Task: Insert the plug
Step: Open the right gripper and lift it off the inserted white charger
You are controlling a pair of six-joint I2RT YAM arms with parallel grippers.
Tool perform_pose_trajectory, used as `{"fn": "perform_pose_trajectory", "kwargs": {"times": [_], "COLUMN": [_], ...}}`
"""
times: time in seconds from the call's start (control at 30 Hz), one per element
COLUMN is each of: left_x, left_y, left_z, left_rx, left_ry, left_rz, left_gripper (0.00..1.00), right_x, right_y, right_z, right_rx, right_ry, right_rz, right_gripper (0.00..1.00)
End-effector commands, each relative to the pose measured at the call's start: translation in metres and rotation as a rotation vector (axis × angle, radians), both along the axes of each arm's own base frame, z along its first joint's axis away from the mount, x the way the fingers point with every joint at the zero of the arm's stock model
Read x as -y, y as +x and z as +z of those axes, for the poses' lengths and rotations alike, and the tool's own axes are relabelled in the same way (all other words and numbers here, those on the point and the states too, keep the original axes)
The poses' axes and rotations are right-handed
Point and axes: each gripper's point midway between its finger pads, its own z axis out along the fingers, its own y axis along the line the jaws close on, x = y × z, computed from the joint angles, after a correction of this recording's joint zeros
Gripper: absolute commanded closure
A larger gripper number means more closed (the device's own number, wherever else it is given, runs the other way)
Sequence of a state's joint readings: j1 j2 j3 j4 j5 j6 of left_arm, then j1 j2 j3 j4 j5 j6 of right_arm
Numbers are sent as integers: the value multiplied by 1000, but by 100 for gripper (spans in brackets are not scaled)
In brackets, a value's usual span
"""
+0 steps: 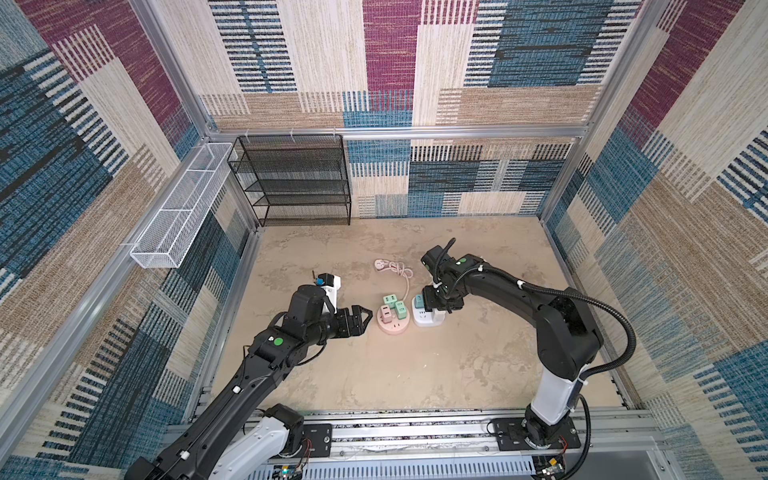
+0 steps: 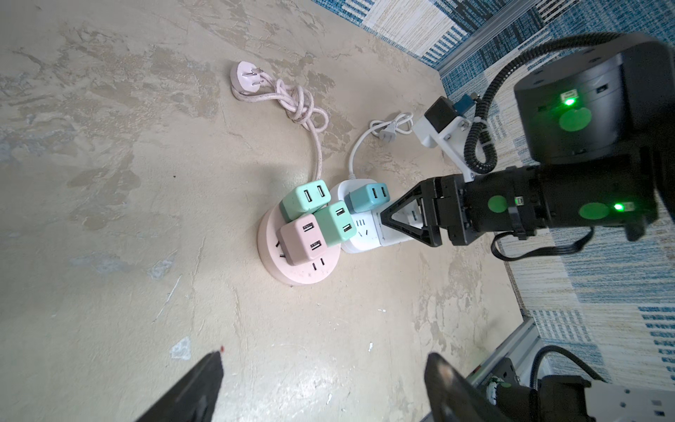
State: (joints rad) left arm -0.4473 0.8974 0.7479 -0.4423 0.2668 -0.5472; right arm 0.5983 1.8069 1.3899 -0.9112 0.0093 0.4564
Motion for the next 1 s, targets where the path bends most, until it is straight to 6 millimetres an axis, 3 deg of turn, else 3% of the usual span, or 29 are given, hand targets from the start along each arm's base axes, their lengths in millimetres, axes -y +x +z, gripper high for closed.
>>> {"fn": "perform_pose_trajectory", "kwargs": {"times": [0.0, 0.13, 0.4, 0.53, 0.67, 0.83, 0.97], "left_x": [-1, -6, -4, -3, -10, -19, -21], "left_y": [3, 7, 23, 32, 44, 56, 65], "left_z": [5, 4, 3, 7, 21, 53, 64], "left_rx": [16, 18, -2, 10, 68, 276, 408], "left_ry": [2, 19, -27, -26, 53, 310, 311], "left_rz": [12, 40, 120, 142, 177, 244, 283], "left_gripper": [9, 8, 5, 5, 4, 1, 1], "right_x": [8, 19, 10, 29, 43, 54, 57], "right_y": [2, 13, 23, 20, 18, 20, 15], "right_z": [20, 61, 146, 180, 187, 162, 148], "right_rx": [40, 145, 467, 654, 747, 744, 765], "right_ry": [-26, -20, 223, 285, 291, 236, 252], "right_rz": [-22, -32, 26, -38, -50, -83, -86], "right_gripper": [36, 36, 34, 23, 0, 0, 0]}}
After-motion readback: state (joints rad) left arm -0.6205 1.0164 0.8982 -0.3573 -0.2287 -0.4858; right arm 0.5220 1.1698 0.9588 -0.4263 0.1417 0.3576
